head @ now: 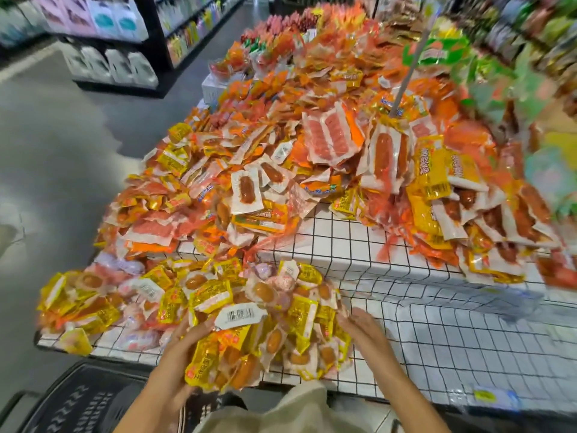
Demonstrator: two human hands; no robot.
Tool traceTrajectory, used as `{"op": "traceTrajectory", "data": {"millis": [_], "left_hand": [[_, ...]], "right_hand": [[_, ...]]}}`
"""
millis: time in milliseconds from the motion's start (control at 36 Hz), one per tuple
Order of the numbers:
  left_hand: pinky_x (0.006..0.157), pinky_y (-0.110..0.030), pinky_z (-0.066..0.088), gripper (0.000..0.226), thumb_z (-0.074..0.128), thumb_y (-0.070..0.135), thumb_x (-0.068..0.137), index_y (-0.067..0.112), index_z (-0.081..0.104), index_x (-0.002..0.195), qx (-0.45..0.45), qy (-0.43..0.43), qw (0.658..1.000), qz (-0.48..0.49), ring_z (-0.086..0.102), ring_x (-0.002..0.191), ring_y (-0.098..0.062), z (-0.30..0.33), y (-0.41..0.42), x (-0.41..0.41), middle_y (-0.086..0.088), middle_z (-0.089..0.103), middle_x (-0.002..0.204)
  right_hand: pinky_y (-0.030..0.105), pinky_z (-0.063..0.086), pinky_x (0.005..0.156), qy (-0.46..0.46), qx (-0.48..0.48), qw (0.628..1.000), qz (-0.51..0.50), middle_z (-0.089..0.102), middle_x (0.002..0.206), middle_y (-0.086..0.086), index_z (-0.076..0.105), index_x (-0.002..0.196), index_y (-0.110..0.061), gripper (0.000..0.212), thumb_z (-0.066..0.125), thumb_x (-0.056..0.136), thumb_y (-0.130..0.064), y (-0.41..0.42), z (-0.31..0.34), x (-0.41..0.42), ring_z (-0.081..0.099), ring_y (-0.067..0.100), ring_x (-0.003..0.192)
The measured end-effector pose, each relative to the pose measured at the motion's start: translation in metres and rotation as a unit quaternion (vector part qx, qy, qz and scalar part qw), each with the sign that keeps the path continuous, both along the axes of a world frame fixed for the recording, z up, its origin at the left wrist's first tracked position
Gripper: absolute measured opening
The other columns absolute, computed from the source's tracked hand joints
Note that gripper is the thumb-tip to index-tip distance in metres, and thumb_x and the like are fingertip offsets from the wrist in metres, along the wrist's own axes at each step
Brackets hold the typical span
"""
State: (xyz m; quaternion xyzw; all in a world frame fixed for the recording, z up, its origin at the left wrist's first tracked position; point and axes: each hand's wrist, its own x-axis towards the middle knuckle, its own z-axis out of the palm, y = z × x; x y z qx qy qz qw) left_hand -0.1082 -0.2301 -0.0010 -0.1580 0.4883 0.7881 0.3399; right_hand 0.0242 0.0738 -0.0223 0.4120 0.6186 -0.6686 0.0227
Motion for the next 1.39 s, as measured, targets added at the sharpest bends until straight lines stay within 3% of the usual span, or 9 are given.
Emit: {"op": "traceTrajectory", "data": {"millis": [167,333,444,528,694,806,1083,1222,1389], "left_hand": [[0.074,-0.043,0.062,0.069,0.075,0.017,0.073,0.026,0.054,0.138,-0.029,0.023,0.999,0.018,0.071,0.105,-0.035,-0.008,0.009,-0.002,-0.012,0.072,0.122],[0.088,-0.054,0.057,0.079,0.089,0.026,0.065,0.030,0.056,0.137,-0.049,0.034,0.998,0.035,0.068,0.112,-0.036,-0.012,0.023,0.003,-0.009,0.063,0.136],[0.081,-0.052,0.059,0.066,0.089,0.026,0.066,0.033,0.065,0.127,-0.060,0.033,0.996,0.062,0.069,0.111,-0.035,-0.016,0.027,0.005,-0.009,0.060,0.138],[0.073,-0.048,0.061,0.048,0.079,0.022,0.074,0.035,0.068,0.119,-0.041,0.035,0.997,0.057,0.072,0.105,-0.035,-0.016,0.030,0.009,-0.010,0.070,0.125],[0.073,-0.048,0.061,0.043,0.075,0.021,0.078,0.036,0.067,0.118,-0.039,0.031,0.997,0.063,0.071,0.105,-0.036,-0.018,0.034,0.014,-0.011,0.072,0.121],[0.070,-0.046,0.061,0.035,0.074,0.022,0.078,0.032,0.071,0.111,-0.037,0.022,0.997,0.069,0.072,0.101,-0.035,-0.019,0.039,0.019,-0.013,0.073,0.118],[0.085,-0.050,0.059,0.048,0.068,0.025,0.082,0.021,0.062,0.130,-0.046,0.018,0.997,0.057,0.069,0.109,-0.036,-0.014,0.055,0.024,-0.017,0.068,0.127],[0.070,-0.040,0.063,0.053,0.067,0.029,0.083,0.017,0.060,0.134,-0.052,0.021,0.997,0.046,0.073,0.097,-0.030,-0.008,0.067,0.027,-0.018,0.067,0.128],[0.077,-0.045,0.062,0.049,0.064,0.029,0.089,0.019,0.058,0.137,-0.068,0.008,0.996,0.055,0.065,0.113,-0.038,-0.004,0.073,0.033,-0.018,0.065,0.130]], "right_hand": [[0.036,0.054,0.099,0.014,0.060,0.996,0.062,0.071,0.115,-0.021,0.063,0.127,-0.035,0.079,0.084,0.058,-0.070,-0.015,-0.004,-0.026,0.068,-0.001,0.107],[0.046,0.039,0.116,-0.061,0.086,0.993,0.044,0.044,0.153,0.003,0.028,0.155,-0.022,0.121,0.087,0.059,-0.068,-0.018,-0.009,-0.050,0.042,0.027,0.143],[0.034,0.059,0.090,-0.023,0.054,0.995,0.082,0.078,0.106,-0.008,0.074,0.112,-0.029,0.075,0.090,0.050,-0.068,0.001,-0.016,-0.042,0.074,0.008,0.099],[0.022,0.059,0.072,-0.029,0.076,0.992,0.099,0.079,0.093,-0.012,0.076,0.104,-0.025,0.054,0.090,0.063,-0.057,0.011,-0.018,-0.039,0.075,0.004,0.086],[0.033,0.052,0.072,0.011,0.122,0.991,0.054,0.075,0.095,0.017,0.071,0.095,-0.002,0.040,0.083,0.082,-0.037,0.015,-0.031,-0.034,0.072,0.027,0.091],[0.021,0.052,0.070,0.028,0.142,0.989,0.029,0.075,0.081,0.000,0.075,0.085,-0.011,0.021,0.078,0.088,-0.031,0.020,-0.035,-0.027,0.070,0.015,0.082],[0.007,0.042,0.058,0.115,0.143,0.972,-0.144,0.050,0.058,-0.003,0.060,0.067,-0.005,0.039,0.063,0.099,-0.027,0.091,0.000,-0.001,0.050,0.007,0.059],[0.017,0.052,0.077,0.048,0.096,0.994,0.037,0.071,0.093,-0.005,0.073,0.101,-0.010,0.016,0.066,0.098,-0.024,0.095,-0.015,0.000,0.066,0.010,0.090],[0.038,0.054,0.102,-0.026,-0.041,0.995,0.084,0.068,0.120,-0.006,0.062,0.130,-0.023,0.041,0.062,0.097,-0.048,0.052,-0.060,0.005,0.065,0.011,0.112]]}}
